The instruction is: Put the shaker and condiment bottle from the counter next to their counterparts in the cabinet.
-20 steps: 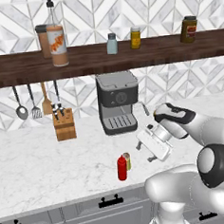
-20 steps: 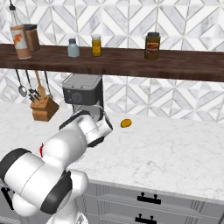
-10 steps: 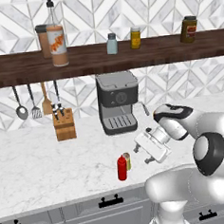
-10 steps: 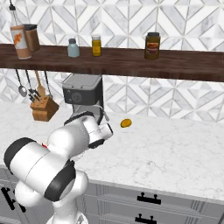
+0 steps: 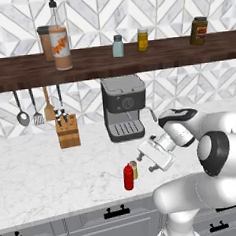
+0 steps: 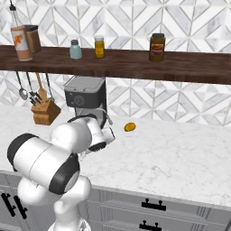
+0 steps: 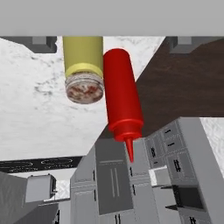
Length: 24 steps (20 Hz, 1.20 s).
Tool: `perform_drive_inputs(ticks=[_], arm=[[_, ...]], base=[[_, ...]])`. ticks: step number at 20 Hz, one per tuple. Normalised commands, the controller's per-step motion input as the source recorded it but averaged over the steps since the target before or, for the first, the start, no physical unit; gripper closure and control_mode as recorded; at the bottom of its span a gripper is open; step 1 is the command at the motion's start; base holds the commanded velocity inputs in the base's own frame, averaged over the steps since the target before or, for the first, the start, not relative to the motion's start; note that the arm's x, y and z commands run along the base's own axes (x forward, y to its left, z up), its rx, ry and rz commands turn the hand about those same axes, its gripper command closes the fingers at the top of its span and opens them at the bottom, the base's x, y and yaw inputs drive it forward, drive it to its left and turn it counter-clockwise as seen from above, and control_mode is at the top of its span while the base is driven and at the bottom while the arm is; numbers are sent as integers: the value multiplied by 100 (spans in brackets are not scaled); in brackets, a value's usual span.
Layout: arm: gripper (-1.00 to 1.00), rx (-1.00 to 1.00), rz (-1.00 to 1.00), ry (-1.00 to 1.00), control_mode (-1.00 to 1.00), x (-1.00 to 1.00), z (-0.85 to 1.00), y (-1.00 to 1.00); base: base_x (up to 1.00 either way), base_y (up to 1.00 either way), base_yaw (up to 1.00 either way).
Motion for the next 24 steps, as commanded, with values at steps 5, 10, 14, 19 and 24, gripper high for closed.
perform_drive_inputs(ticks=[5, 10, 14, 19, 24], arm=[[-100, 7, 0, 0, -100, 0, -1, 19], [-100, 7, 0, 2, -100, 0, 0, 11], [-100, 5, 0, 6, -100, 0, -2, 0], [-100, 5, 0, 7, -100, 2, -6, 0], [-100, 5, 0, 7, -100, 7, -3, 6]], base=[[0, 0, 0], [0, 0, 0], [0, 0, 0], [0, 0, 0], [0, 0, 0]])
